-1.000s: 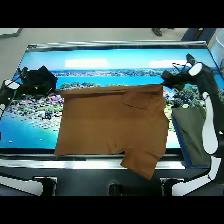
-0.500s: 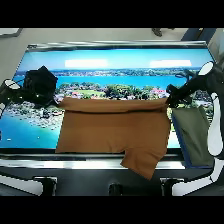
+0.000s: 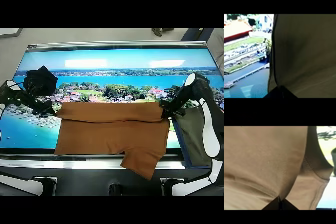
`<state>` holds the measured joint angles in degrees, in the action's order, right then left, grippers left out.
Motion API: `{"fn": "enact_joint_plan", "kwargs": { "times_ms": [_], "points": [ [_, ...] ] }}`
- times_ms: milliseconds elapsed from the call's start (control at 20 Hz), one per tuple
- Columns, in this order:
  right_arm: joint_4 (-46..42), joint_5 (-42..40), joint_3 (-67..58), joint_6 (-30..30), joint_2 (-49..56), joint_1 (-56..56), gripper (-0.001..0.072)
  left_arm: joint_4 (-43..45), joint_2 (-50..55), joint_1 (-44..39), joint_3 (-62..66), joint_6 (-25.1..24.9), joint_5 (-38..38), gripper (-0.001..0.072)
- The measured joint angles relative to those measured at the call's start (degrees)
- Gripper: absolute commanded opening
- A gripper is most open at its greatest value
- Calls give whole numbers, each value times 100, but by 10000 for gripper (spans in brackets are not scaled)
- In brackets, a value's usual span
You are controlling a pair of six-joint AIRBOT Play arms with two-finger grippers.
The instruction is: Fold the shirts.
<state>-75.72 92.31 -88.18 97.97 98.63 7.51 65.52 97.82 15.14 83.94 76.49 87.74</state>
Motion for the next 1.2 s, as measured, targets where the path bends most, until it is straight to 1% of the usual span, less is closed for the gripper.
{"fn": "enact_joint_plan", "kwargs": {
  "times_ms": [350,500,550,600,650,700,750,900,1000,1100,1200],
  "points": [
    [-452,-289,72,66,2,-24,34,164,31,-52,-306,-2,295,29],
    [-481,-437,76,63,57,-28,38,199,68,-101,-466,0,339,33],
    [-428,-474,79,63,76,-26,114,201,83,-122,-516,0,352,129],
    [-376,-501,79,63,83,-26,252,205,96,-140,-557,2,356,371],
    [-341,-503,79,59,90,-26,335,208,101,-144,-573,9,372,444],
    [-297,-479,79,20,79,-22,373,208,96,-140,-575,20,402,442],
    [-258,-382,79,-50,31,-7,391,208,74,-120,-568,20,433,437],
    [-223,-35,92,-262,-236,177,391,219,-219,33,-599,52,505,437],
    [-214,111,295,-321,-555,358,390,304,-575,170,-835,111,531,437],
    [-271,92,857,-358,-1034,509,389,417,-1080,310,-1453,155,407,436],
    [-308,-127,1663,-393,-1587,568,389,516,-1648,450,-2367,146,122,435]
  ]
}}
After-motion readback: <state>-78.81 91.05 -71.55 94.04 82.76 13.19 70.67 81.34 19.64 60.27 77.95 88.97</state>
